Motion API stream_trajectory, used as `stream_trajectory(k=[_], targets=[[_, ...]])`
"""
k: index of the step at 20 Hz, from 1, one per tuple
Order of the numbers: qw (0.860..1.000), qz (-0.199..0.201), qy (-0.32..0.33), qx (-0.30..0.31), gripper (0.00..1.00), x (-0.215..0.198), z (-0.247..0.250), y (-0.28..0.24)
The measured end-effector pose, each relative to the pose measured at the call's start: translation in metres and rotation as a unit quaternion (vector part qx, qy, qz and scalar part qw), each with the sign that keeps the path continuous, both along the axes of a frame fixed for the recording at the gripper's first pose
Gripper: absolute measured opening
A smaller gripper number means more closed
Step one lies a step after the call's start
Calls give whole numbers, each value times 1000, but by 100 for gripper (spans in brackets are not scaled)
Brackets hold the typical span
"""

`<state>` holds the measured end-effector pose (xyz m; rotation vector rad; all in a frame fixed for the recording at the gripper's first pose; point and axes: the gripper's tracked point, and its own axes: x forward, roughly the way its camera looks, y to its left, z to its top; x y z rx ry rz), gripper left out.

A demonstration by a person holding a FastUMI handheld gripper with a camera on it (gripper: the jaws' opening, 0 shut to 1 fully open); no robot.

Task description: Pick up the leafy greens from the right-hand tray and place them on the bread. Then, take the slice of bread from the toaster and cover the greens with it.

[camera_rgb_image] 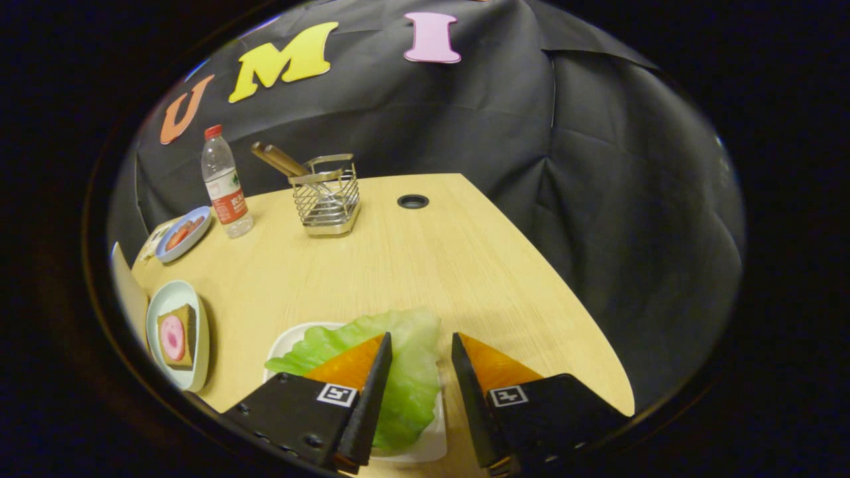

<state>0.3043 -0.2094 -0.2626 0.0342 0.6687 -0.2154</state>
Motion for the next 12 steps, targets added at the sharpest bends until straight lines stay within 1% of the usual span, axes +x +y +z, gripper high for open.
stream_trajectory(k=[4,6,7,8,9,10,12], targets=[[1000,-1,4,-20,42,-2,4,-1],[1000,-3,5,-20,12,-3,5,2],[1000,-1,8,-27,14,-3,4,1],[1000,-10,15,-25,16,-6,2,-1],[1000,-9,15,-18,1,-5,1,1],[1000,-8,18,-20,1,-7,3,3],[1000,-9,4,-16,0,-11,11,6]])
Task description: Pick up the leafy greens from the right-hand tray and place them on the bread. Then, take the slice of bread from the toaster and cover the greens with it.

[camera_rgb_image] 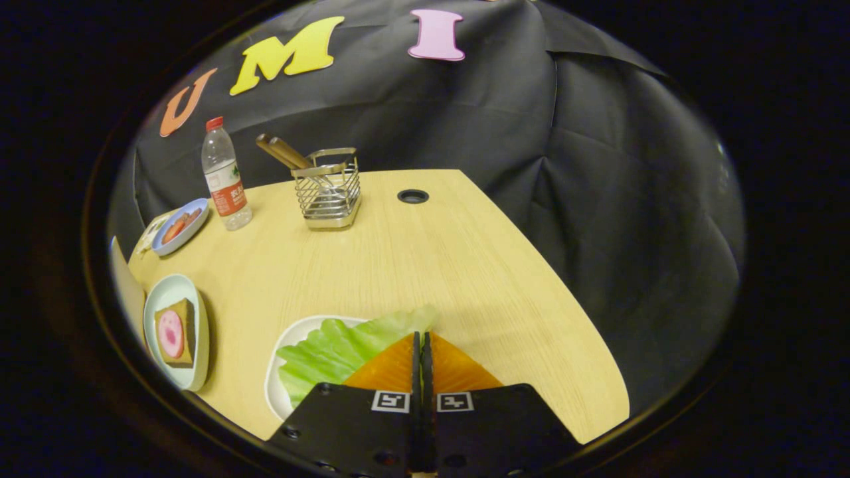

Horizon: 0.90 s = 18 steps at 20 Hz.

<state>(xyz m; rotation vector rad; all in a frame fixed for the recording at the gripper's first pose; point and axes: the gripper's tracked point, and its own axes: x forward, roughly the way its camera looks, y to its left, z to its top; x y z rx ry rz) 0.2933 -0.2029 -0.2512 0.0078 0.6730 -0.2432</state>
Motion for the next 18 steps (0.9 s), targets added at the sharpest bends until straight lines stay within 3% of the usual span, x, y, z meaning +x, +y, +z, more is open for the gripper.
stream_trajectory(k=[9,18], targets=[[996,16,-82,-28,0,-32,79,36],[989,65,-114,-71,0,-61,118,122]])
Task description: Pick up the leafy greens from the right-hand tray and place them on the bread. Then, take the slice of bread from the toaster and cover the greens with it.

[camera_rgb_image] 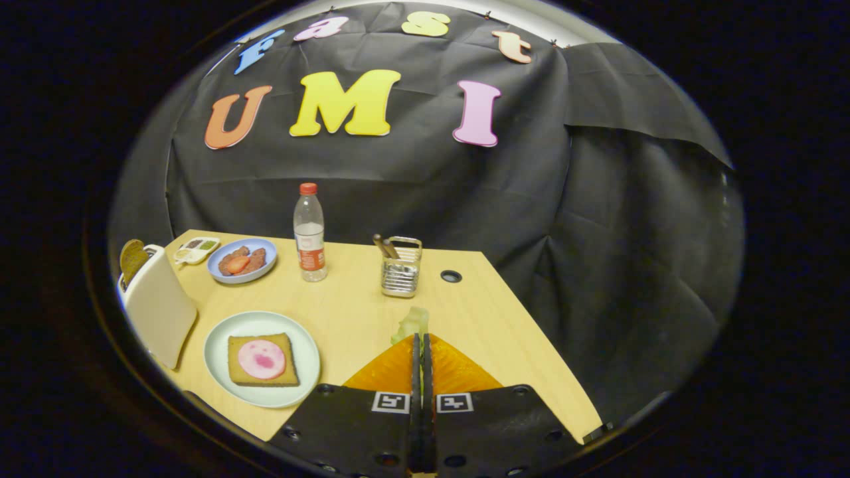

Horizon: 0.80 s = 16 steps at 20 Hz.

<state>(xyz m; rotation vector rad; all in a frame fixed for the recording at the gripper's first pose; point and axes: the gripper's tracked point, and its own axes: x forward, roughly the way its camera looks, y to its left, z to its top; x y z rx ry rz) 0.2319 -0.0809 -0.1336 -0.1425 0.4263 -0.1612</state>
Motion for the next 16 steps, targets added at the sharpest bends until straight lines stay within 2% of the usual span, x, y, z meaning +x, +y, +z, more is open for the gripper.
stream_trajectory(k=[9,16], targets=[[997,69,-7,-21,0,-8,5,129],[990,140,2,-3,0,-9,-6,235]])
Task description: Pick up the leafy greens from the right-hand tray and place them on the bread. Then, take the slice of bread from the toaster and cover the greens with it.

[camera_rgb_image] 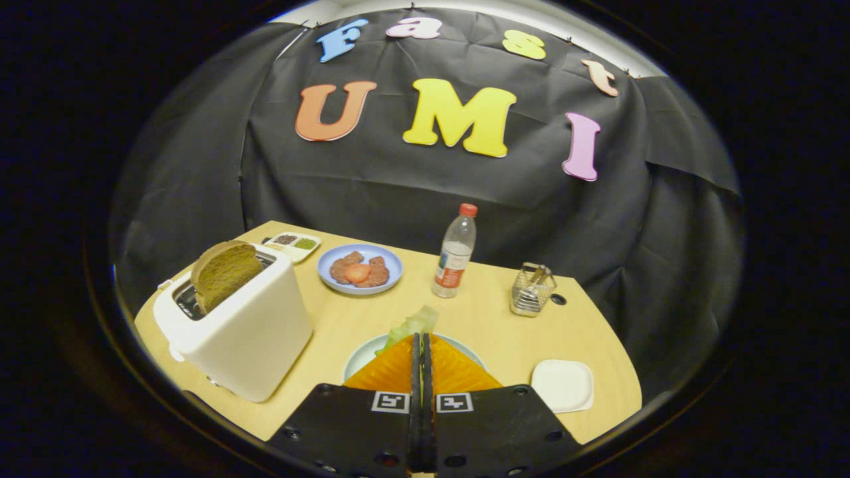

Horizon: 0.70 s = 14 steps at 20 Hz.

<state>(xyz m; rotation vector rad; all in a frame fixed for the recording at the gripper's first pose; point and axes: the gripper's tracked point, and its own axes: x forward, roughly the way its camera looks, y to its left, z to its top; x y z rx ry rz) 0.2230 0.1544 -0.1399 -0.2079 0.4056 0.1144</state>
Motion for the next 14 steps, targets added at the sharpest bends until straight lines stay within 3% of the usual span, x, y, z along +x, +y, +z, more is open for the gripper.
stream_trajectory(k=[4,10,14], targets=[[1000,5,26,13,0,14,-27,12],[998,-38,43,14,0,52,-64,-29],[997,-41,57,17,0,68,-84,-44]])
